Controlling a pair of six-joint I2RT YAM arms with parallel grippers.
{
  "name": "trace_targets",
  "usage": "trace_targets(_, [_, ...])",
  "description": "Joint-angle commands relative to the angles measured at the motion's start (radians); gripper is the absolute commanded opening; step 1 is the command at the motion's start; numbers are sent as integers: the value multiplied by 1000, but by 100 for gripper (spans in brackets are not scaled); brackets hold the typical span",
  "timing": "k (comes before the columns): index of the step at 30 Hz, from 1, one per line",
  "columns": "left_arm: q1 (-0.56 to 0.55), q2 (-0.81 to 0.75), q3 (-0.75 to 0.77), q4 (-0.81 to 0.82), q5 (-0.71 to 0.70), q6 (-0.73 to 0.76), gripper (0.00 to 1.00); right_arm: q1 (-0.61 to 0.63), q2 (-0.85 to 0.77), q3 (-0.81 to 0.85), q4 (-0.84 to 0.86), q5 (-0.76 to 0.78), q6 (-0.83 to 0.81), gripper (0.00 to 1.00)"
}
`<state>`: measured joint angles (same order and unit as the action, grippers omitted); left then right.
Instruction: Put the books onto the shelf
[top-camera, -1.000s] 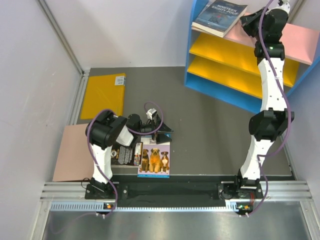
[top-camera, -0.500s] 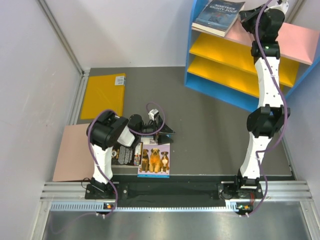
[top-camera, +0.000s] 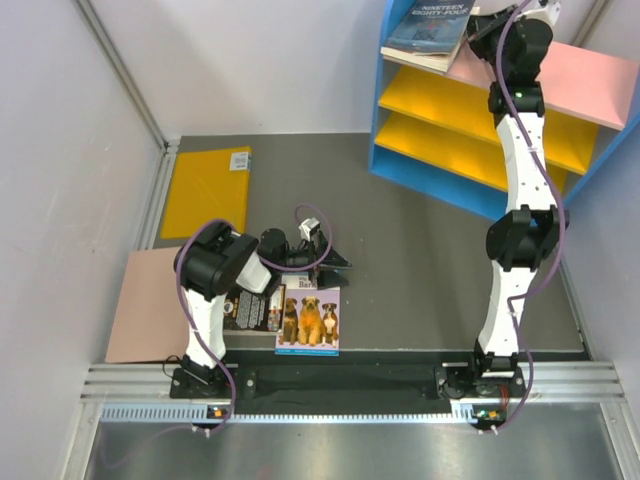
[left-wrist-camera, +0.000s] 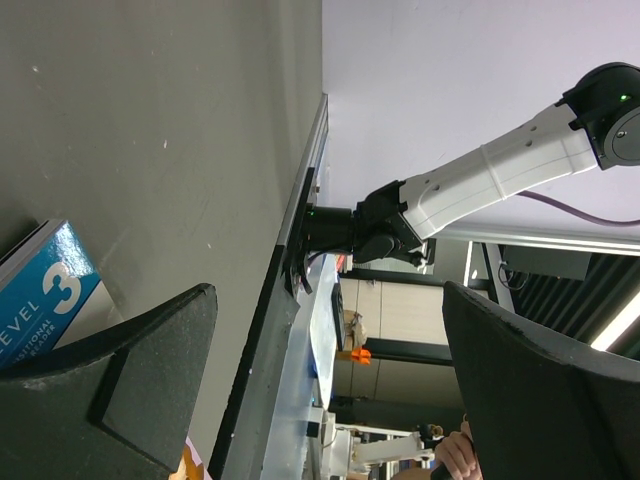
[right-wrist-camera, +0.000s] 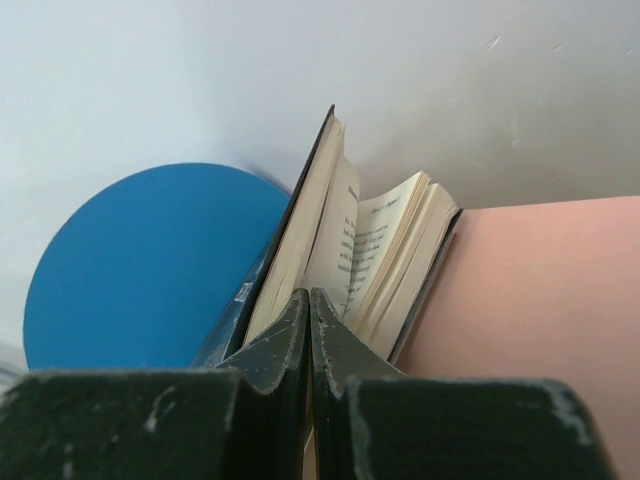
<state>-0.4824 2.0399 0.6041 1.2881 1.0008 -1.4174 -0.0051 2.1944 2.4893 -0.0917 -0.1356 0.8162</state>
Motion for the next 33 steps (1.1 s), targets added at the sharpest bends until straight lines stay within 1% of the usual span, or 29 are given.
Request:
trace_targets(1, [-7,-32,16,346,-5,25,99,34,34,16,-68,-70,-3,0])
trace_targets(3, [-5,-32,14,347,-7,25,99,34,19,-3,-85,-55,-23,0])
trace_targets(10, [-10,-35,14,352,-13,26,99,25,-128,-128,-79,31,-120,0])
trace_targets(13, [-18,-33,16,356,-14,26,98,17,-180,-155,-109,70,-167,0])
trace_targets(18, [-28,-30,13,367,-19,23,99,13,-281,-257,-121,126,-221,0])
trace_targets(19, [-28,-29,13,376,-21,20,99,-18,-315,-273,-123,131,-236,0])
trace_targets(22, [-28,-40,10,373,-18,21,99,-21,-392,-329,-131,131,-281,0])
trace_targets(24, [-27,-50,13,332,-21,49,99,-21,-438,-378,-148,126,-304,0])
trace_targets(26, [-21,-90,8,245,-39,81,99,-19,-528,-464,-151,104,-336,0])
trace_targets(27, [-16,-108,10,206,-42,122,99,-16,-597,-496,-157,87,-360,1])
trace_targets(28, [-15,-156,16,164,-50,152,99,-7,-636,-567,-166,82,-374,2])
trace_targets(29, [-12,-187,23,28,-54,187,99,-3,-677,-608,-169,76,-388,7])
trace_targets(30, [-2,-219,34,-63,-62,292,98,-3,-756,-653,-175,70,-419,9])
trace_targets(31, [-1,-298,69,-190,-73,361,99,46,-797,-750,-184,67,-429,11])
trace_targets(32, [1,-341,95,-314,-115,439,99,57,-839,-801,-187,65,-436,13])
trace_targets(33, [-1,-425,127,-630,-152,624,99,65,-913,-855,-189,38,-439,15])
